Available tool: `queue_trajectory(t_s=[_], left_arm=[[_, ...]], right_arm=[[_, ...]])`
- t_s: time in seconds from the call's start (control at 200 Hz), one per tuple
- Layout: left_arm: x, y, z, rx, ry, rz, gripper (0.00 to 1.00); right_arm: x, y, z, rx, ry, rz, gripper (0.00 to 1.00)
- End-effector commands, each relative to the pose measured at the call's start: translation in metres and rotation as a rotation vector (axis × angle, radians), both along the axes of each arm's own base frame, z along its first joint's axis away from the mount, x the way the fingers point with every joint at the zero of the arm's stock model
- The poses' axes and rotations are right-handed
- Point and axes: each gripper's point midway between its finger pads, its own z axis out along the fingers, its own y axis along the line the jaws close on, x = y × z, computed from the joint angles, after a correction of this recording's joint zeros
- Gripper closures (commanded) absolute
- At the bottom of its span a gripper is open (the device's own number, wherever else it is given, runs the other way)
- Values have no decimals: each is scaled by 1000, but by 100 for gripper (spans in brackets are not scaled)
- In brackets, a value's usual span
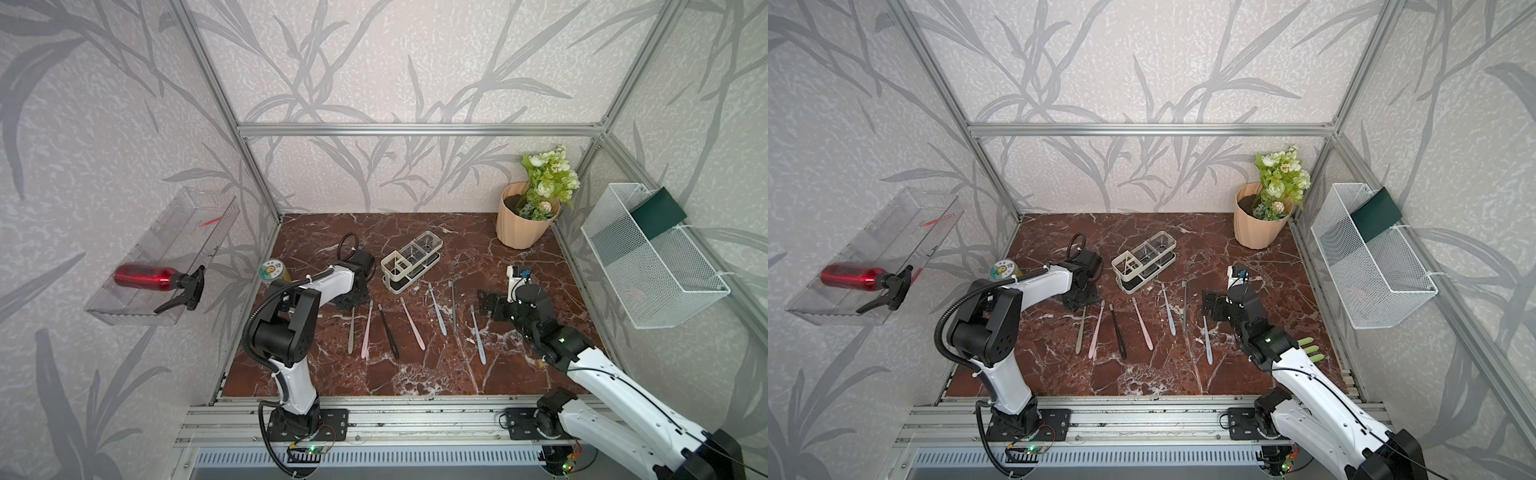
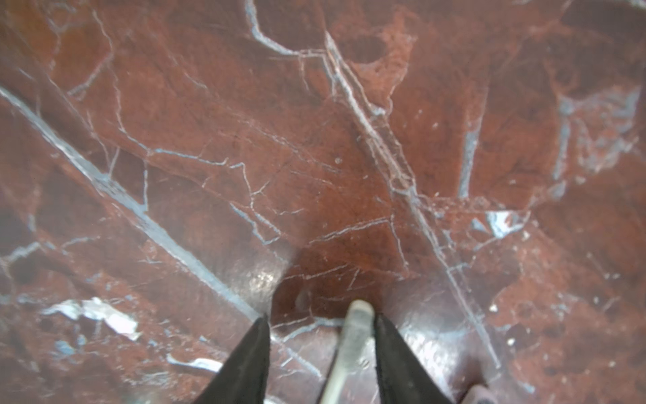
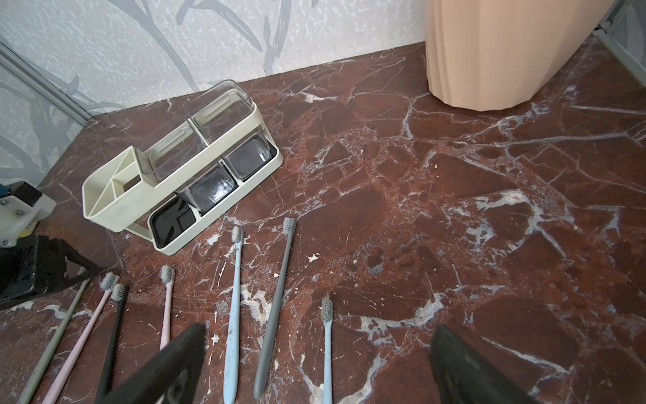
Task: Place the toothbrush into the toothbrush holder
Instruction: Pick up the toothbrush from the center of the board.
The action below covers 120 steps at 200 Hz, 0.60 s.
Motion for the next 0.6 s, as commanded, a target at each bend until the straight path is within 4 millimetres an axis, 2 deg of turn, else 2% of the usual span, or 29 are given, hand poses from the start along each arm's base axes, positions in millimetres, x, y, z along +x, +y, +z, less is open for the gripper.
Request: queue_trajectory(t_s=[0.0, 0.33, 0.48, 0.53, 0.595], left_arm=[[0, 2, -2, 27, 19, 7, 58], [-6, 7, -11, 52, 40, 35, 66], [-9, 9, -14, 62, 51, 33, 73], [-10, 9, -14, 62, 54, 30, 79], [-11, 9, -15, 63, 58, 30, 80]], right_arm=[[3, 2, 18, 16, -56, -2, 1], [3, 3, 17, 17, -51, 5, 1], [3, 4, 17, 20, -50, 7, 1], [3, 4, 17, 22, -50, 9, 1], [3, 5, 17, 21, -47, 10, 1]])
